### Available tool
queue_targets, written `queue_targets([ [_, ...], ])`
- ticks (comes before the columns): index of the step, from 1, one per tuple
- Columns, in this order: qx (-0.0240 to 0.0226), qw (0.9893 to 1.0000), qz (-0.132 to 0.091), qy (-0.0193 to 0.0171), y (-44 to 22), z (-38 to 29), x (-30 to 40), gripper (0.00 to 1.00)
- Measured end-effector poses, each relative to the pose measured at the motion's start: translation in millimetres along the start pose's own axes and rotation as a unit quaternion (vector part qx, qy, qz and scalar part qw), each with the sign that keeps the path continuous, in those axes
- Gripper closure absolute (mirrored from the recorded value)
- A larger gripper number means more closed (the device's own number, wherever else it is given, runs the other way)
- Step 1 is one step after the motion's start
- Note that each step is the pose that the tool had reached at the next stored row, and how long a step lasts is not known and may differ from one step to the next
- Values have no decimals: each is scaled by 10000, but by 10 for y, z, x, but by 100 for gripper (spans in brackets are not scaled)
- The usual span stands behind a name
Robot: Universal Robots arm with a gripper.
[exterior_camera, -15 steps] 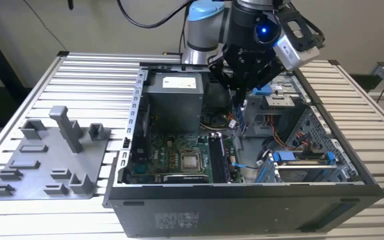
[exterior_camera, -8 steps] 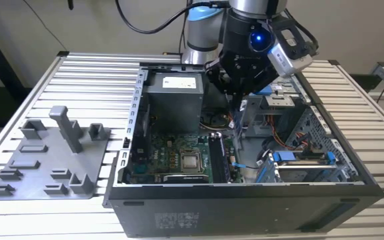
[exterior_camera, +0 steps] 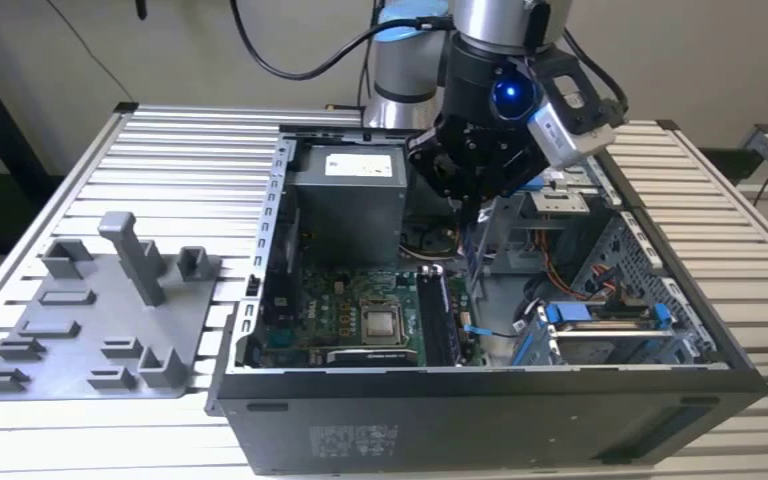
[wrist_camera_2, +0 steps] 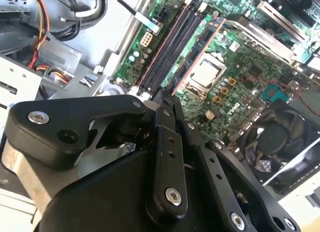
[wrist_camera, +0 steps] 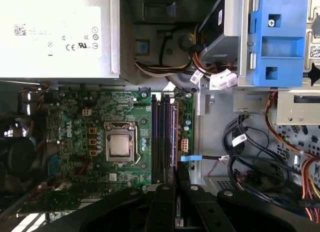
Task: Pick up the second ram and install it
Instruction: 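Insert the second ram into the second slot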
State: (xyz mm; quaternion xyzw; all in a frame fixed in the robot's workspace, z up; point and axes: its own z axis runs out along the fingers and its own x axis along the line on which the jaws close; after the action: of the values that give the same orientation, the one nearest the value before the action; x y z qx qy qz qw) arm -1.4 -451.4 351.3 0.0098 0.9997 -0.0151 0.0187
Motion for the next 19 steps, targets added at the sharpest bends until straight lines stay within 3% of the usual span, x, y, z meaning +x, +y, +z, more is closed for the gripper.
queue_targets([
  [6,40,10000,6,-5,3,98,5,86],
  [8,55,10000,7,-28,7,113,6,86],
  [13,53,10000,6,-30,8,142,6,86],
  [19,54,10000,-27,-30,10,220,34,86],
])
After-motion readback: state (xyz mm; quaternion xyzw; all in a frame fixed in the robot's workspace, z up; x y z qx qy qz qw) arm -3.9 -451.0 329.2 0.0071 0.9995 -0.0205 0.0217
